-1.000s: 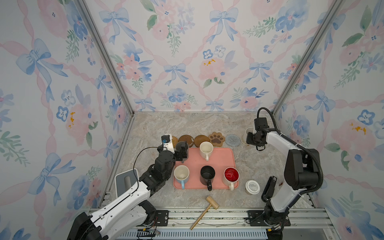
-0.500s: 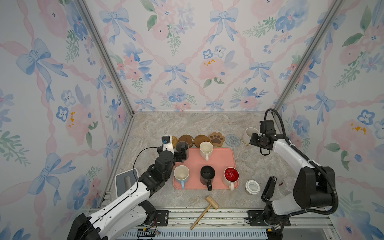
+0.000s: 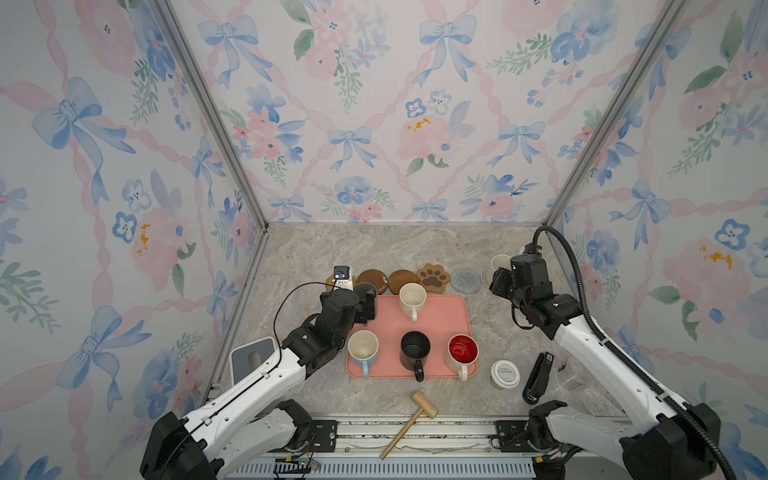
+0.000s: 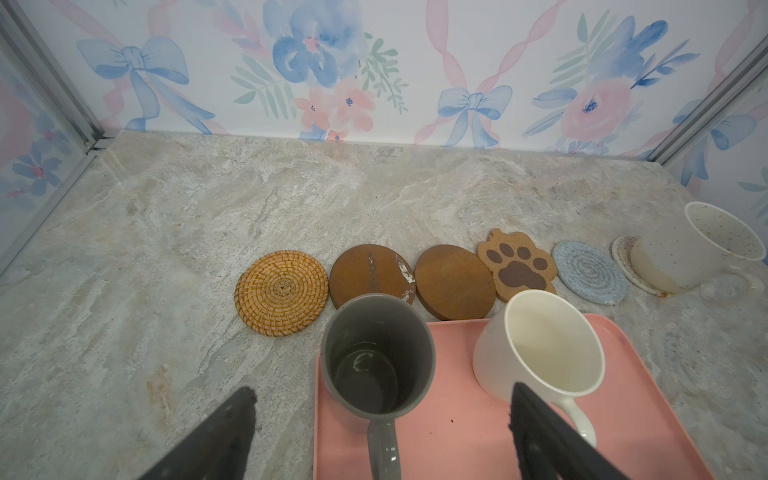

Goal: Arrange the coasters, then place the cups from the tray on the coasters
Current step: 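Open and lift the right gripper while the left gripper closes on the grey mug, then lift the grey mug off the tray with the left gripper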

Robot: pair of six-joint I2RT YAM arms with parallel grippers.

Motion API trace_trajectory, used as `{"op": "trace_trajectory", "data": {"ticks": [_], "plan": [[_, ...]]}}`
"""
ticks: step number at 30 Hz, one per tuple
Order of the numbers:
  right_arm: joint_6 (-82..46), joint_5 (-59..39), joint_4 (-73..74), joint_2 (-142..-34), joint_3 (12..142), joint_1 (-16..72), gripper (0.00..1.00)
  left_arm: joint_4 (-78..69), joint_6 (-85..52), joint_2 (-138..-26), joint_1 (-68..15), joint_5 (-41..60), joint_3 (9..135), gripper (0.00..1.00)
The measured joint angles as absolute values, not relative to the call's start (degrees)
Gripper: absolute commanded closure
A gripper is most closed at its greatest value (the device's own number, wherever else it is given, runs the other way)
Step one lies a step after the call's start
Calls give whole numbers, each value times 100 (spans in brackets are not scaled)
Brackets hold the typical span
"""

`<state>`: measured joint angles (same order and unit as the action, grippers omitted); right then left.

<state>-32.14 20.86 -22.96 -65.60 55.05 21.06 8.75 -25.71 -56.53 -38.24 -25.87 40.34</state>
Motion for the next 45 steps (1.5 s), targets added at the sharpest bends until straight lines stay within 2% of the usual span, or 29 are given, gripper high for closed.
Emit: {"op": "trace_trajectory", "data": {"ticks": [14,18,22,45], "plan": [[-3352,2241,-1831,-6565,5293,2526,38,1896,-2777,-6665,-3756,-2025,4646,25],[-3352,2239,-1732,-6611,5282,2534,38,2027,-2895,-6692,-3616,-1855,4646,35],[-3352,2235,-1682,-6711,5280,2534,38,2071,-2978,-6692,-3424,-1708,4646,40],[-3369,2102,-1555,-6978,5277,2598,37,2093,-2864,-6847,-3354,-1033,4550,42]]}}
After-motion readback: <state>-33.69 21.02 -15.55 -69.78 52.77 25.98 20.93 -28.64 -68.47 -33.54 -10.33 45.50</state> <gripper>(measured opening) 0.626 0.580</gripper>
